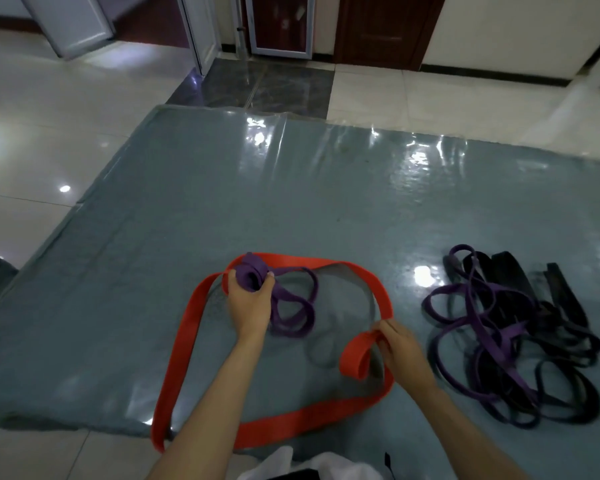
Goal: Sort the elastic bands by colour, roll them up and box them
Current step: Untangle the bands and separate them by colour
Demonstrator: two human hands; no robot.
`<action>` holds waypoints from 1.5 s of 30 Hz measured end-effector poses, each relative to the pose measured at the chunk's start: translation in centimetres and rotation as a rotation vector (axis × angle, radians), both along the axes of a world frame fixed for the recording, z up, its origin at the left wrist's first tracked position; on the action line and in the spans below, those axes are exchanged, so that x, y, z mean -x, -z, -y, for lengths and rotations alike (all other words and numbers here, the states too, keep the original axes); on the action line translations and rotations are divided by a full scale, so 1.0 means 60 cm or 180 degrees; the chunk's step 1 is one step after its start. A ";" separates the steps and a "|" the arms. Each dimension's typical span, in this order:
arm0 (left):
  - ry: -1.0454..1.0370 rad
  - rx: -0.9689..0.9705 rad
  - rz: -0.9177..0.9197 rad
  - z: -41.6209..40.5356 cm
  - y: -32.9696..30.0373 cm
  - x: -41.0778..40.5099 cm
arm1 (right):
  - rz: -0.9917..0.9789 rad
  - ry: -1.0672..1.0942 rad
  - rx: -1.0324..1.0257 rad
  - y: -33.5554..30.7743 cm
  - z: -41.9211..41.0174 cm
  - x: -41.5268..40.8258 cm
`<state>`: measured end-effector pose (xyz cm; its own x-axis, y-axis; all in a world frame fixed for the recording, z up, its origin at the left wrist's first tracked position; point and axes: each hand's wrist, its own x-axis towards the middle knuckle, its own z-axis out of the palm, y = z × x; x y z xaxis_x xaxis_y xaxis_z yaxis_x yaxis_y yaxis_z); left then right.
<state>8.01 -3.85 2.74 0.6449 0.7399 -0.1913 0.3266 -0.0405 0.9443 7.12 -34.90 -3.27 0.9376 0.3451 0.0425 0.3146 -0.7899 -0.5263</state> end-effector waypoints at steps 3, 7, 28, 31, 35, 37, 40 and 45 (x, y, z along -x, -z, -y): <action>0.0197 -0.0053 0.0114 0.013 -0.030 -0.005 | -0.0155 -0.0130 -0.0031 0.007 -0.009 0.003; 0.0796 -0.0203 0.0448 0.055 -0.091 -0.010 | -0.0216 0.0233 -0.0488 -0.002 -0.016 0.009; 0.2470 0.1807 -0.0193 0.494 -0.166 -0.108 | -0.1478 0.0242 -0.2319 -0.207 0.260 -0.068; 0.2163 0.1833 -0.0598 0.558 -0.092 -0.121 | -0.1631 0.0552 -0.2012 -0.139 0.305 -0.080; 0.2316 0.1343 -0.1088 0.604 -0.033 -0.119 | -0.1449 0.0996 -0.1463 -0.068 0.350 -0.089; 0.2410 0.1164 -0.1214 0.608 -0.015 -0.114 | -0.1374 0.1130 -0.1364 -0.045 0.364 -0.090; 0.2581 0.0640 -0.1413 0.592 0.005 -0.106 | -0.1344 0.1291 -0.1352 -0.025 0.378 -0.094; 0.2415 -0.0250 -0.1426 0.539 0.018 -0.094 | -0.1401 0.1186 -0.1040 -0.022 0.385 -0.110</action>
<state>13.63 -36.19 1.69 0.8440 0.1645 -0.5104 0.5239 -0.4561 0.7194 13.72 -57.99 -1.92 0.9455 0.0287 -0.3242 -0.2478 -0.5822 -0.7743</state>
